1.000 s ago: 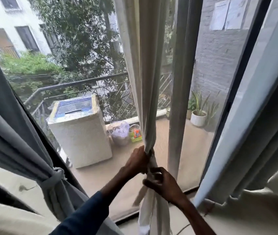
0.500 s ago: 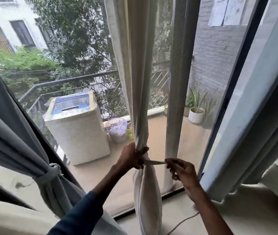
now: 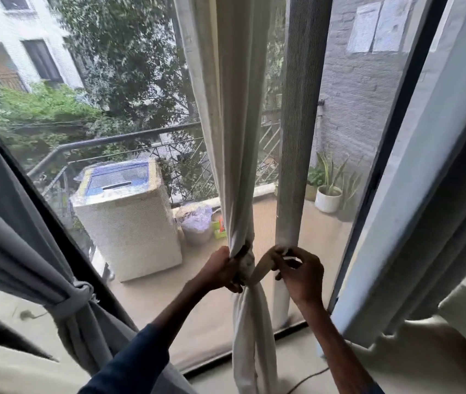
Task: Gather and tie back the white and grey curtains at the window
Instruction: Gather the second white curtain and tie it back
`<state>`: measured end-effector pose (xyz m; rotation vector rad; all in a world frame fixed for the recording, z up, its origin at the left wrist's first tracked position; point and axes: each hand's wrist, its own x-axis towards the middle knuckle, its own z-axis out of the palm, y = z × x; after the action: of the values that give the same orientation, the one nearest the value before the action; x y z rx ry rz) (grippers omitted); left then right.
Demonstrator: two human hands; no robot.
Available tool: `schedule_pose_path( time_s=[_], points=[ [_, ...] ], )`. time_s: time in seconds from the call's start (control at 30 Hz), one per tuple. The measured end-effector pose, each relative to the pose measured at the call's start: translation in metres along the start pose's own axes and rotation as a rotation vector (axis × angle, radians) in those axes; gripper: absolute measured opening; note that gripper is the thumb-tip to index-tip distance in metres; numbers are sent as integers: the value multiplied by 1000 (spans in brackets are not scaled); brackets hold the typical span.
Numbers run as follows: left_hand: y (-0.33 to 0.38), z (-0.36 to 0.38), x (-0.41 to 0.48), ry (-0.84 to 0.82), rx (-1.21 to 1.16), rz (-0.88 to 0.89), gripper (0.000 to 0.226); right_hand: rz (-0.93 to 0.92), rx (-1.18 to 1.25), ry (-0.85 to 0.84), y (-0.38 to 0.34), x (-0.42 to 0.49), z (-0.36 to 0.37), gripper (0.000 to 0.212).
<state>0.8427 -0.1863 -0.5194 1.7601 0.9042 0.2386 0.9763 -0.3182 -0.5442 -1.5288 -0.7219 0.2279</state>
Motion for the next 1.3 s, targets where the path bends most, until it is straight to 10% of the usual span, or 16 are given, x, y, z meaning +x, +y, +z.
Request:
schedule_pose_path(
  time_s=[0.33, 0.57, 0.87, 1.3],
  points=[
    [14, 6, 0, -28, -19, -7, 65, -411, -222, -291, 20, -14, 23, 26],
    [17, 9, 4, 44, 73, 35, 61, -387, -694, -318, 33, 0, 17, 35],
    [19, 17, 10, 44, 410, 196, 47, -254, -1274, -901, 5, 11, 14, 49],
    [5, 5, 31, 154, 395, 177, 40, -284, -798, -620, 15, 34, -1, 53]
  ],
)
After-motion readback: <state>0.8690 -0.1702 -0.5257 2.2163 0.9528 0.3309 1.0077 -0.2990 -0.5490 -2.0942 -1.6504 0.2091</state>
